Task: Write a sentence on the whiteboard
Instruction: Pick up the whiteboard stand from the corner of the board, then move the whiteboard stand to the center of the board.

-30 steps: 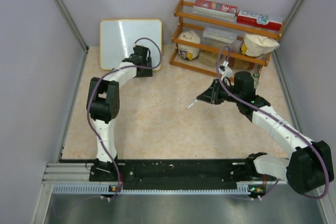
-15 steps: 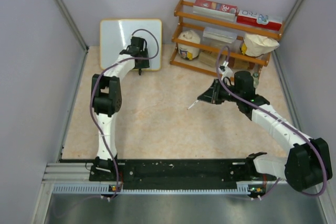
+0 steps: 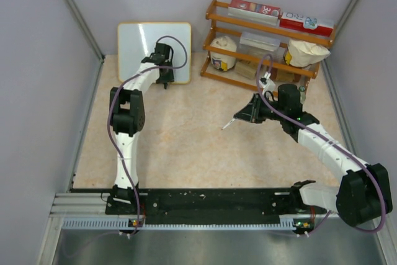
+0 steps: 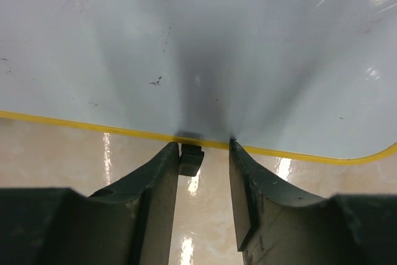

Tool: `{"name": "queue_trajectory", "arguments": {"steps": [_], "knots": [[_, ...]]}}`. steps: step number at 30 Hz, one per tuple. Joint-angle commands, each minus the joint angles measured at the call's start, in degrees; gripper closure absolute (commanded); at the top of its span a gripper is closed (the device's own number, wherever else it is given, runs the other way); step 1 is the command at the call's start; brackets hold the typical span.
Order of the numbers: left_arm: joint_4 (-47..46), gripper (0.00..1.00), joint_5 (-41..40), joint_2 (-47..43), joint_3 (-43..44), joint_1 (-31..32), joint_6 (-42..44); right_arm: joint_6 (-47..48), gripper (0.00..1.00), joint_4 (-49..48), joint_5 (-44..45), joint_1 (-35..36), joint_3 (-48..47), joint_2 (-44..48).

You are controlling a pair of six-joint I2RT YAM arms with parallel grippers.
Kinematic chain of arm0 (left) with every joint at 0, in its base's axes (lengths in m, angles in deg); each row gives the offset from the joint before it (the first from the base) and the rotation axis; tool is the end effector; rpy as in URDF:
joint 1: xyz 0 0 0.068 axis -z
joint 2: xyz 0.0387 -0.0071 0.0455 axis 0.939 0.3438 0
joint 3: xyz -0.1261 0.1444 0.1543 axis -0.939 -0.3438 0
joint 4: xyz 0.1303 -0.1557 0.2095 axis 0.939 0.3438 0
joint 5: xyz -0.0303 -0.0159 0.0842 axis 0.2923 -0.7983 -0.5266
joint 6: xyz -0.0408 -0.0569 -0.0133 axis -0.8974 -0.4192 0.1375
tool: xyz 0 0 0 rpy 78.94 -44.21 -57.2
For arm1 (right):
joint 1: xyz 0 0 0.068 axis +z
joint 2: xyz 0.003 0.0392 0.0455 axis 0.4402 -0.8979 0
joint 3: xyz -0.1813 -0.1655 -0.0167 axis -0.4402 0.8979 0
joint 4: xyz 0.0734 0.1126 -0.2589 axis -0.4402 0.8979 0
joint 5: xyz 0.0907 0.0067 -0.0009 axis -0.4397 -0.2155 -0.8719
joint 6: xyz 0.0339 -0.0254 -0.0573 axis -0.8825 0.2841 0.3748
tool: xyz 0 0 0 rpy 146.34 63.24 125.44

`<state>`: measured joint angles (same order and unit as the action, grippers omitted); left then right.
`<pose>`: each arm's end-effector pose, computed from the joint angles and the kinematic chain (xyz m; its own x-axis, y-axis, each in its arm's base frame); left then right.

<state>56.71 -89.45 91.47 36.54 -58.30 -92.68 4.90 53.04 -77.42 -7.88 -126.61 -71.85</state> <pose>0.5295 -0.0995 0.1466 -0.7867 -0.1136 -0.6068 -0.1088 0.9930 -0.0448 0.2887 0.1325 0.2213 -0.7652 0.1738 -0.6199 -0.4299 0.5787 0.6930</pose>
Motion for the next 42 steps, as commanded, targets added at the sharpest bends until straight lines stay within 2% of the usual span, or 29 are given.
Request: {"name": "queue_trajectory", "arguments": {"steps": [1,8,9,16,22,28,37,42], "knots": [[3.0,0.60,0.2,2.0,2.8,-1.0,-1.3,0.6,1.00,-1.6,-0.8,-0.7,-2.6,0.7],[3.4,0.93,0.7,2.1,3.1,-1.5,-1.6,0.4,1.00,-1.6,-1.0,-0.7,-2.0,1.6],[3.4,1.00,0.6,2.1,2.9,-1.5,-1.4,0.5,1.00,-1.5,-1.0,-0.8,-1.9,1.7],[2.9,1.00,2.6,-2.5,-3.8,-1.4,-1.8,0.4,1.00,-1.6,-1.2,-0.7,-1.4,2.4],[-2.0,1.00,5.8,-10.2,-20.4,-1.3,-5.3,0.5,1.00,-1.5,-1.7,-0.7,-1.1,3.1],[-4.8,1.00,8.5,-17.6,-32.1,-0.3,-6.8,0.4,1.00,-1.5,-1.8,-0.7,0.2,4.5],[-6.0,1.00,7.9,-27.1,-44.0,5.5,-9.6,0.2,1.00,-0.9,-1.9,-0.7,2.0,7.6],[-6.4,1.00,7.0,-30.2,-47.4,11.9,-13.3,0.4,1.00,0.6,-1.0,-0.7,2.5,10.3]]}}
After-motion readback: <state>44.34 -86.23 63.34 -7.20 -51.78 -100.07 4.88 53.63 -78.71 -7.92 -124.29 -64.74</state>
